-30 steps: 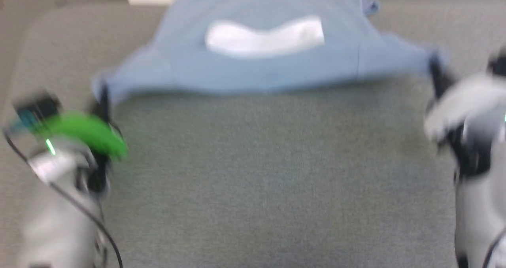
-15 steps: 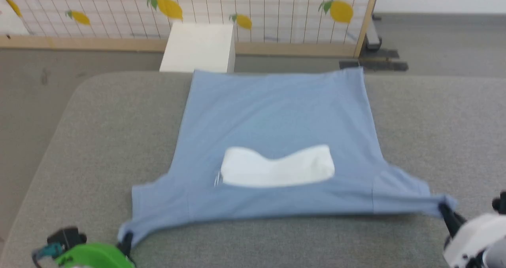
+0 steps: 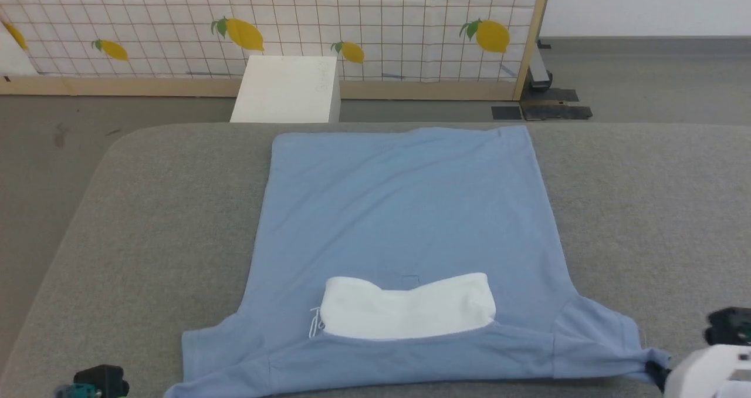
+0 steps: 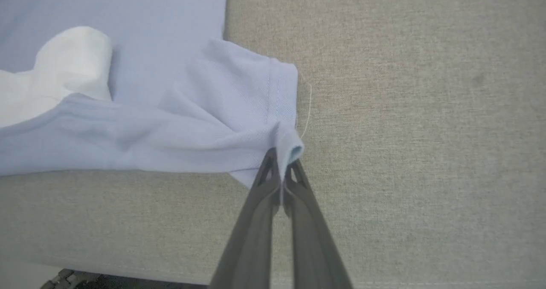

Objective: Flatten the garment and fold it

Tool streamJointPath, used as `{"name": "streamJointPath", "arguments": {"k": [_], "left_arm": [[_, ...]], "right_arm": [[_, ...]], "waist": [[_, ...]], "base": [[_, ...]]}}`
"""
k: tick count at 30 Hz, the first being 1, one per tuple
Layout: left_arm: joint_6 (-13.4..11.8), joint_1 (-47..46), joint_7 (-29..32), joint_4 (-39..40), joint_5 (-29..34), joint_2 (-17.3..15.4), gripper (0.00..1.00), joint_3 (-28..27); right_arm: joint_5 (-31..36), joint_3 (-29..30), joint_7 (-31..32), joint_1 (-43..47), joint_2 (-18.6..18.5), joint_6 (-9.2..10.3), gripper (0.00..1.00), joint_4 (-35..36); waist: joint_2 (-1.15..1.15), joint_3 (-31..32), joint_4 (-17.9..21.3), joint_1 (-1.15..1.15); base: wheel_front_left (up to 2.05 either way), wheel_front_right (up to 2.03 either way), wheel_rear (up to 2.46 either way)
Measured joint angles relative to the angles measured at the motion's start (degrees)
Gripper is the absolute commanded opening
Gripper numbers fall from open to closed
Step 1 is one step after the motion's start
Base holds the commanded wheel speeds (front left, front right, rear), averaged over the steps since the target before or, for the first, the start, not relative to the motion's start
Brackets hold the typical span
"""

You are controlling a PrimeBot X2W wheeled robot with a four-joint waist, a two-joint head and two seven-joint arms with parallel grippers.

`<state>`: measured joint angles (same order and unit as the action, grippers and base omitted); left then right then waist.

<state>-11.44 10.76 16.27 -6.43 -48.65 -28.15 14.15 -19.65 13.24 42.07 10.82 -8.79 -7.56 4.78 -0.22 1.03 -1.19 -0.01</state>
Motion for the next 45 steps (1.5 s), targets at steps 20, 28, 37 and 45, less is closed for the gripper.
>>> {"name": "streamJointPath", "arguments": {"k": [20,28,37,45], "left_arm": [[0.77,-1.77,-1.79,1.29,0.15,0.49,0.00,0.14],[0.60,-1.72,-2.23,1.65,0.05,0.68,0.00,0.03],[0.20,-1.37,-3.41,3.03,-0.19,0.80,0.00,-0.43],[0.76,-1.46,-7.34,7.42,0.38,0.49,0.00,-1.70]], "right_arm": [[7.58,-11.73,19.28,-8.83,-2.94,0.00,1.00,-8.50],[0.70,-4.27,14.02,-10.27,-1.14,0.00,1.00,2.86],[-1.93,0.37,-7.93,-16.40,0.98,0.00,1.00,5.13],[2.78,-0.52,-18.55,-26.29,1.76,0.00,1.00,-5.26]], "waist": [[0.00,-4.02,0.31,0.00],[0.00,-2.82,1.18,0.00],[0.00,-2.62,2.14,0.01],[0.00,-6.03,1.95,0.00]], "base": [[0.00,0.00,0.00],[0.00,0.00,0.00],[0.00,0.00,0.00],[0.00,0.00,0.00]]}}
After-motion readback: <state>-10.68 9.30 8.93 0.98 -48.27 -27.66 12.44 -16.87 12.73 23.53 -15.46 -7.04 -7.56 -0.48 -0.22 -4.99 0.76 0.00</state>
